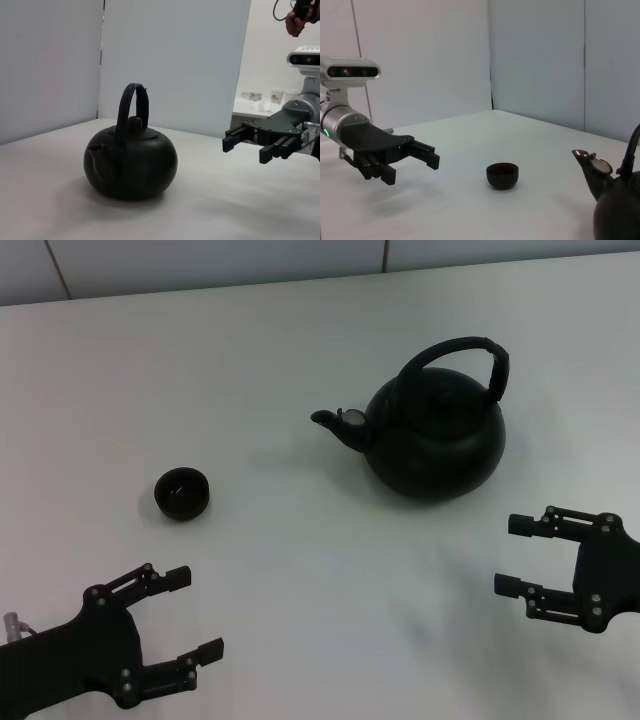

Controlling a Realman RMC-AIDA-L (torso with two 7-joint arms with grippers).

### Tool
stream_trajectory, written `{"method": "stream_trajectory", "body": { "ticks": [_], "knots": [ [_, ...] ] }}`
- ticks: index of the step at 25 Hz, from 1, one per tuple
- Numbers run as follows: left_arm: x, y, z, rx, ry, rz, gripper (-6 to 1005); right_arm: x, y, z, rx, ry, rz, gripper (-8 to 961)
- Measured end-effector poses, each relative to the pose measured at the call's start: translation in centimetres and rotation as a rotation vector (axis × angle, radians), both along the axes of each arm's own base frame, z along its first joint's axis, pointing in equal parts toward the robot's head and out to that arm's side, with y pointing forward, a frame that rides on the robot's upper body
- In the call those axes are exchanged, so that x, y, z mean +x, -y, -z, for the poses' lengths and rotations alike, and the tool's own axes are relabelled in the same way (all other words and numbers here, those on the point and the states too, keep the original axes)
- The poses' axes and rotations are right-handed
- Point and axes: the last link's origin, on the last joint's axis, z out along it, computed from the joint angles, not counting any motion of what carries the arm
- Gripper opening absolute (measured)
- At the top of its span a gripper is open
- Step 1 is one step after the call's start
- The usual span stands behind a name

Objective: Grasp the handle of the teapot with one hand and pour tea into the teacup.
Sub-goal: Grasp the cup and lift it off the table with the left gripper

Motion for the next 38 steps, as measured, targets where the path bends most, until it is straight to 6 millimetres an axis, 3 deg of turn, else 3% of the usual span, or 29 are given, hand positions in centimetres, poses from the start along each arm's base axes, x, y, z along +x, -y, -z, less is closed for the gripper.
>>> {"method": "stream_trajectory", "body": {
  "ticks": [38],
  "knots": [
    [0.39,-0.26,0.19,-0.004,0.021,-0.010,853,-0.41,-0.52,0.15,-0.002,-0.002,-0.019,684]
  ]
}}
